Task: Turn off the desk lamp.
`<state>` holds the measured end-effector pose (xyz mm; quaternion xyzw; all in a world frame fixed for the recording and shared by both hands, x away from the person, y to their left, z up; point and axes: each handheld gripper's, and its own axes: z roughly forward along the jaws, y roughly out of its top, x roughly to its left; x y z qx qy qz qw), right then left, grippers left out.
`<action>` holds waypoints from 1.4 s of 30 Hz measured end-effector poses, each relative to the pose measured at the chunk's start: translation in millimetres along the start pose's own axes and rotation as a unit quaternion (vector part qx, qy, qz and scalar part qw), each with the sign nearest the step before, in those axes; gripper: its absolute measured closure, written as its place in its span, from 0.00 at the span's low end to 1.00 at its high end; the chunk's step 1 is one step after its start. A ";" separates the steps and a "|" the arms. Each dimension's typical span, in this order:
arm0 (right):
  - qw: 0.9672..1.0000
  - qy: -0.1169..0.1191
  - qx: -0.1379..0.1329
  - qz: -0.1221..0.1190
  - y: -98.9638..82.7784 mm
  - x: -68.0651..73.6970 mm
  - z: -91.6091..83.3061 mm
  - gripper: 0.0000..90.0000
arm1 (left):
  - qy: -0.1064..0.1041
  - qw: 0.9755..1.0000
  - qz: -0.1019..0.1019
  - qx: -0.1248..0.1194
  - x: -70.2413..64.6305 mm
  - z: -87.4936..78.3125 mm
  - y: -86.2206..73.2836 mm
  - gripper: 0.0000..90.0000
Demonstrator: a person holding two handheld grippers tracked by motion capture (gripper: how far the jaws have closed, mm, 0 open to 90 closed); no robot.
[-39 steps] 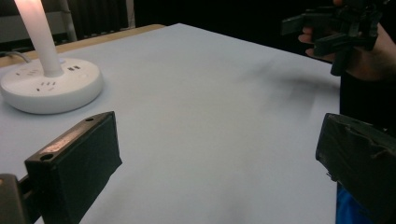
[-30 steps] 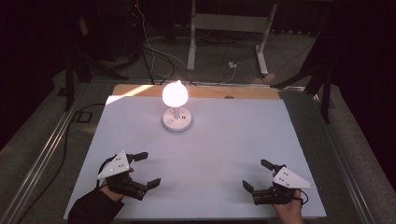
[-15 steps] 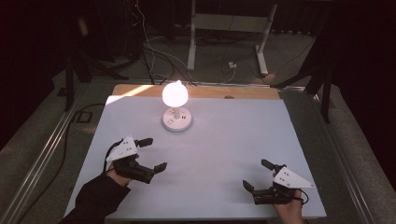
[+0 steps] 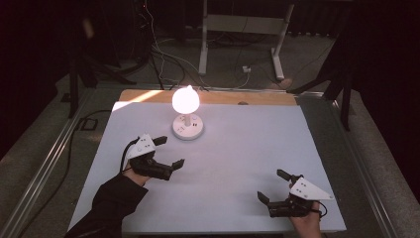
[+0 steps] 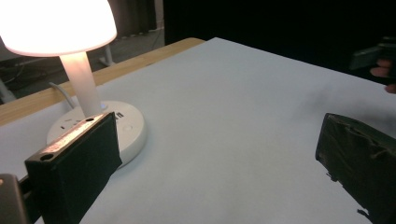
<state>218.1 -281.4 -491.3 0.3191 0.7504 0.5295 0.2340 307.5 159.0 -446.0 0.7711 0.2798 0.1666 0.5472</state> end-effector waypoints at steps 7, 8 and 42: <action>1.000 0.000 0.000 0.000 0.0 -0.2 0.0 0.00 | 0.021 1.000 -0.002 -0.003 1.5 14.1 4.2 0.01; 1.000 0.001 0.000 0.000 0.0 -0.3 0.1 0.00 | 0.028 1.000 -0.001 -0.004 1.6 19.1 5.4 0.01; 1.000 0.005 -0.001 0.004 -0.3 -1.1 0.1 0.00 | 0.102 0.993 -0.056 0.026 33.0 85.2 0.3 0.04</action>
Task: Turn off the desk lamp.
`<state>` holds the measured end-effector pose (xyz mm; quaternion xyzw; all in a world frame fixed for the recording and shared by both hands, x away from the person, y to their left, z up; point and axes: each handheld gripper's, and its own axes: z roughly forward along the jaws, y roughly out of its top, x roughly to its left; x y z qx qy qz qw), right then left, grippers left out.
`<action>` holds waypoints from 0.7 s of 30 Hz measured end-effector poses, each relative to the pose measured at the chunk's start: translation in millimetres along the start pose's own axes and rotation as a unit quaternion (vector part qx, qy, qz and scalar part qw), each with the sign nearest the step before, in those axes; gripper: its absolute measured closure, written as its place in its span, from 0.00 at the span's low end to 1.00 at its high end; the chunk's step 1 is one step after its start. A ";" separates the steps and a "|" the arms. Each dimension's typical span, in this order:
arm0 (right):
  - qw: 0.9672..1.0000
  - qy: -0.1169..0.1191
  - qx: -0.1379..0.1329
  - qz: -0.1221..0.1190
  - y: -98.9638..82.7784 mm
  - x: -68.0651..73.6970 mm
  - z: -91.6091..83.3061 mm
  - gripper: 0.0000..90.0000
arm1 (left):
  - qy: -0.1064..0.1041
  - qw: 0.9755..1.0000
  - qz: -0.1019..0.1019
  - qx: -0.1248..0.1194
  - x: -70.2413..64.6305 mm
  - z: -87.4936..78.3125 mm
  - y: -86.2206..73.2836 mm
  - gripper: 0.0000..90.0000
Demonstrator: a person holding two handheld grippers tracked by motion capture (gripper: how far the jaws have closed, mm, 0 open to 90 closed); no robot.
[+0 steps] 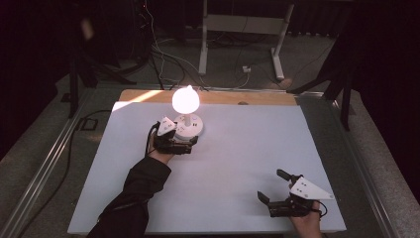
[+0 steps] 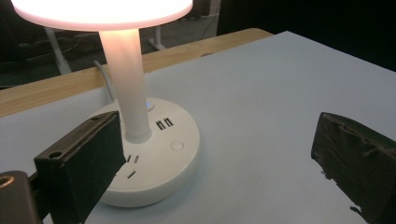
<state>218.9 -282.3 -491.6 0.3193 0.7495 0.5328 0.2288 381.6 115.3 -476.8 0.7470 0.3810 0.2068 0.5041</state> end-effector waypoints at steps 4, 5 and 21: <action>1.000 0.000 0.000 0.000 0.0 0.0 -0.1 0.00 | -0.005 1.000 -0.003 0.009 1.4 4.4 1.2 0.05; 1.000 0.000 0.000 0.000 0.0 0.0 -0.1 0.00 | -0.007 1.000 -0.002 0.013 1.8 6.2 1.2 0.05; 1.000 0.001 0.000 0.003 -0.4 -0.9 -0.4 0.00 | 0.028 0.998 -0.012 0.062 8.1 23.7 6.2 0.29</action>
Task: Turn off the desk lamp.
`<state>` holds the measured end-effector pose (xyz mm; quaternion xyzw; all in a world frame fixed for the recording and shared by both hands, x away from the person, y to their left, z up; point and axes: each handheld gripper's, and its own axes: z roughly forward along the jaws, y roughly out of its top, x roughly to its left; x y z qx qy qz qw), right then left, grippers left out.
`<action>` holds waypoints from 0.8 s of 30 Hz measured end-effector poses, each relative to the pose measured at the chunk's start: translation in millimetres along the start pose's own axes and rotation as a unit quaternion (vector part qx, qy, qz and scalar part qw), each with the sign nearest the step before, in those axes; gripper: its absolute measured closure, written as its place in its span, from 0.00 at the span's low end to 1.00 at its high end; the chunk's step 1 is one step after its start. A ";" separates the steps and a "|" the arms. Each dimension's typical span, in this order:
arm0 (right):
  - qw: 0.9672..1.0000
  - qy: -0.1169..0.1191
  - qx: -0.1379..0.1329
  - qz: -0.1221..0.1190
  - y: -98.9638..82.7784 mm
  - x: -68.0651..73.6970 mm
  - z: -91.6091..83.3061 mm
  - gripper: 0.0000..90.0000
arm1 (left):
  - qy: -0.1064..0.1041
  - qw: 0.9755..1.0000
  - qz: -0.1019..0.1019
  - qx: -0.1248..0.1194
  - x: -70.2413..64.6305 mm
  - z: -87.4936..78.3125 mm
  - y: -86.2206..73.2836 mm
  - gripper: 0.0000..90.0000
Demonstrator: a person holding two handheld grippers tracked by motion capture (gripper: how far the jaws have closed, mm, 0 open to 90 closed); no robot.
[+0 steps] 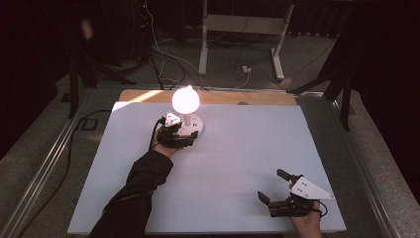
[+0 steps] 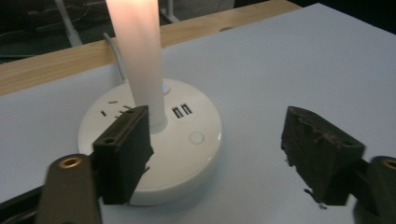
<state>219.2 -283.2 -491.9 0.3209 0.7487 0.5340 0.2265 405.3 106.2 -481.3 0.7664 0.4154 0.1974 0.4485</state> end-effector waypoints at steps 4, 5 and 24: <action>1.000 0.000 0.000 0.000 0.0 -0.4 -0.3 0.00 | 0.016 1.000 0.005 0.005 1.5 2.2 1.3 0.49; 1.000 0.000 0.000 0.000 0.0 -0.4 -0.3 0.00 | 0.021 1.000 0.005 0.007 1.9 2.8 1.6 0.49; 1.000 0.000 -0.001 0.001 -0.1 -1.1 -1.1 0.00 | 0.016 0.999 0.019 0.025 3.2 19.0 1.0 0.93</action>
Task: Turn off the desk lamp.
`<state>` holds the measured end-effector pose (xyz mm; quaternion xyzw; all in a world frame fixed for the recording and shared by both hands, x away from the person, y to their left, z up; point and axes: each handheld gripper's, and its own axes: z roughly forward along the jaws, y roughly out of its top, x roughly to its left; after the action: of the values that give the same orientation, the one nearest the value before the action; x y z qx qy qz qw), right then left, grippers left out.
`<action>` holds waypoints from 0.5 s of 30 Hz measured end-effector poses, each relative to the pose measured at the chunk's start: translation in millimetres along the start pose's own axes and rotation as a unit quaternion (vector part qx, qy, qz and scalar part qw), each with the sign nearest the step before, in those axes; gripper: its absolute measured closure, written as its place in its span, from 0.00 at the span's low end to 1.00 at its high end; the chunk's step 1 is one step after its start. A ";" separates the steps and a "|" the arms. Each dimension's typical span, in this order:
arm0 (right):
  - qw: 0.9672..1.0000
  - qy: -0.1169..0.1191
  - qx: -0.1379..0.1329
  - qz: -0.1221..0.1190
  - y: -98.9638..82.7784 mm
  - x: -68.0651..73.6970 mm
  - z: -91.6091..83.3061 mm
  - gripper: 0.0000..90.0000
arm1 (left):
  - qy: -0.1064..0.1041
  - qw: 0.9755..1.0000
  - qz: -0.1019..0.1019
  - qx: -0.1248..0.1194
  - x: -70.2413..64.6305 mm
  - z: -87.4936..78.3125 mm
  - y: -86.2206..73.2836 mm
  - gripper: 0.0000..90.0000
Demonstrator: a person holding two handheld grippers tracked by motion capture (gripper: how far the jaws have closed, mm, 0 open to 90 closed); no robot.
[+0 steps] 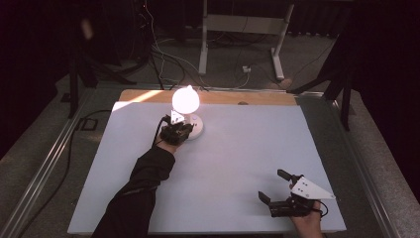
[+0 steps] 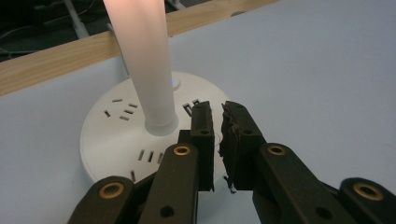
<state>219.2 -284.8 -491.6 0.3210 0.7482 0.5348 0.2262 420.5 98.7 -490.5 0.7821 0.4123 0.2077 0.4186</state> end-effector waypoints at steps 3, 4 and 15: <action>1.000 0.000 0.000 0.000 0.0 0.0 -0.1 0.00 | -0.003 1.000 -0.002 0.002 0.8 2.8 0.2 0.99; 1.000 0.000 0.000 0.000 0.0 0.0 0.0 0.00 | -0.002 1.000 -0.003 0.003 1.1 3.6 0.4 1.00; 1.000 0.001 0.002 0.000 -0.2 0.2 0.2 0.00 | -0.011 1.000 0.000 0.012 3.7 13.1 1.2 1.00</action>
<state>219.2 -284.6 -491.9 0.3208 0.7496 0.5336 0.2246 431.9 95.0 -497.0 0.7891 0.4102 0.1944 0.4139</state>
